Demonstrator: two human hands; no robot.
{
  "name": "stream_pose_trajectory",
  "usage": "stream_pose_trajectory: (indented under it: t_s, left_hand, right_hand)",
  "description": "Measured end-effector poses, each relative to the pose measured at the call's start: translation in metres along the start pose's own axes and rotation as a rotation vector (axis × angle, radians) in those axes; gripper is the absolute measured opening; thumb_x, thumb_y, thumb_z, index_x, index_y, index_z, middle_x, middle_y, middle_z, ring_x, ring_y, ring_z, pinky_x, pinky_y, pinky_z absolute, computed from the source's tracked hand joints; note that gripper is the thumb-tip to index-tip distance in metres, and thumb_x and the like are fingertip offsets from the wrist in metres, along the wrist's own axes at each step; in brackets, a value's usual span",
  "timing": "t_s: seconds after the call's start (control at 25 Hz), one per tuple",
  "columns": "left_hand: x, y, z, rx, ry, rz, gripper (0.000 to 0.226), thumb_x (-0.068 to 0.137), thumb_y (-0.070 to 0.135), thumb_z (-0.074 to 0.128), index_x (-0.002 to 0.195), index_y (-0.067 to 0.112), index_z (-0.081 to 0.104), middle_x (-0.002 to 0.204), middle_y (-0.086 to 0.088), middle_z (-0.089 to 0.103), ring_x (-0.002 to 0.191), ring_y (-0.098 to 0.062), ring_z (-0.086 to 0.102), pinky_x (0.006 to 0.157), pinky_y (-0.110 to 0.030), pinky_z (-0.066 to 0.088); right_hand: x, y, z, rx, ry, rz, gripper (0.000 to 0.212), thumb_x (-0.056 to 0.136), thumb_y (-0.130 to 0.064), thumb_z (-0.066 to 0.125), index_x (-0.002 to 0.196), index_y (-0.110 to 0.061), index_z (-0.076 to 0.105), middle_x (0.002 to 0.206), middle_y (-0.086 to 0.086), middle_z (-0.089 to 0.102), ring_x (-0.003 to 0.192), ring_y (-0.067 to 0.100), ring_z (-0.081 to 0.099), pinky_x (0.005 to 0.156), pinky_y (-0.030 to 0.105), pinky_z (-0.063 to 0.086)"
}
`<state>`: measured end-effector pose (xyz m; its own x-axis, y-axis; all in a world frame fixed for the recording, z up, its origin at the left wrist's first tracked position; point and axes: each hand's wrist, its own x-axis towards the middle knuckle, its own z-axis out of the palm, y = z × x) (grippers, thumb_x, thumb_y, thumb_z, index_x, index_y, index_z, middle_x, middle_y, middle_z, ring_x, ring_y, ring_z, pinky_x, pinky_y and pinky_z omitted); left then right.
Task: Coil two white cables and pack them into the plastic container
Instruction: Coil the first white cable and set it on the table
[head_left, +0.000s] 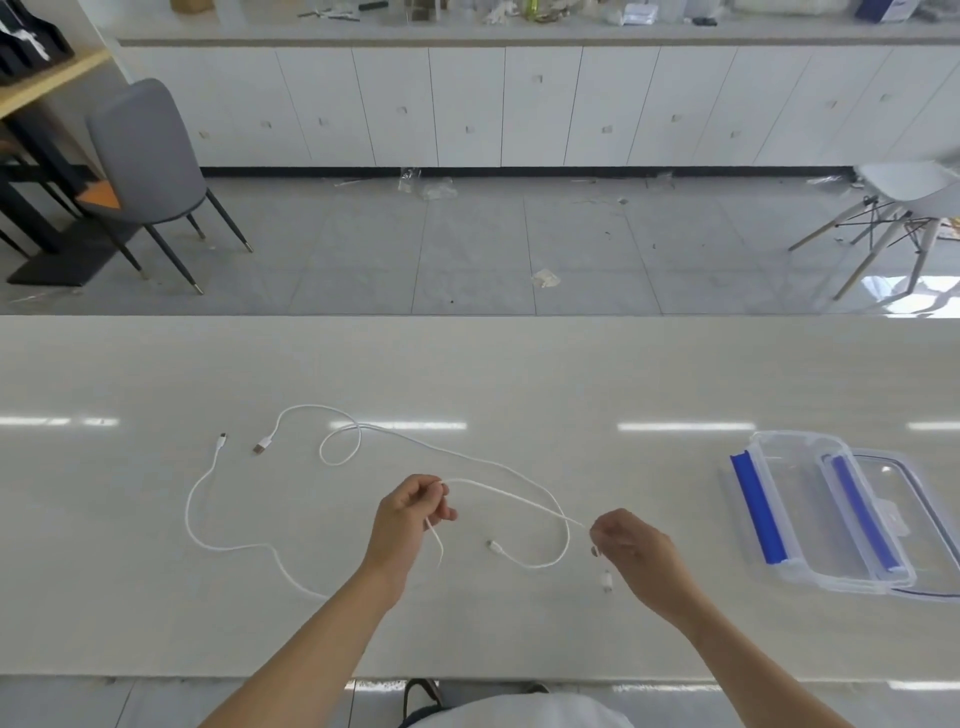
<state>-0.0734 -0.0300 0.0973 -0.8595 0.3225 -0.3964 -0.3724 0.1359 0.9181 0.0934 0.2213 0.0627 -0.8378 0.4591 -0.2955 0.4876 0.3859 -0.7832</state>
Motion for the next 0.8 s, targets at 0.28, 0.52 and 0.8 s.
stream_pose_trajectory:
  t_s: [0.28,0.52,0.8]
  left_hand:
    - [-0.004,-0.001,-0.002,-0.005,-0.083,-0.032,0.024,0.100,0.000,0.049,0.081,0.005,0.063,0.061,-0.005,0.053,0.064,-0.025,0.057,0.070,-0.030,0.055]
    - [-0.014,0.008,-0.009,0.061,-0.351,0.023,0.026,0.099,0.001,0.052,0.079,0.010,0.064,0.058,-0.001,0.050,0.053,-0.016,0.047,0.069,-0.032,0.052]
    - [0.008,0.027,-0.029,-0.237,-0.044,0.037,0.035,0.100,0.001,0.048,0.073,0.014,0.067,0.056,0.000,0.046,0.051,-0.016,0.044,0.063,-0.032,0.048]
  right_hand:
    - [-0.002,-0.015,0.030,-0.088,-0.114,-0.042,0.051,0.086,-0.033,0.074,0.132,-0.038,0.052,0.128,-0.016,0.056,0.111,0.003,0.058,0.098,0.034,0.052]
    - [0.019,-0.059,0.056,-0.161,-0.198,-0.302,0.051,0.089,-0.047,0.064,0.136,-0.049,0.045,0.142,-0.038,0.035,0.132,-0.012,0.028,0.105,0.013,0.025]
    - [0.014,-0.056,0.021,0.248,-0.350,-0.062,0.030,0.099,-0.031,0.056,0.075,-0.021,0.070,0.079,-0.001,0.074,0.076,0.011,0.060,0.081,0.035,0.043]
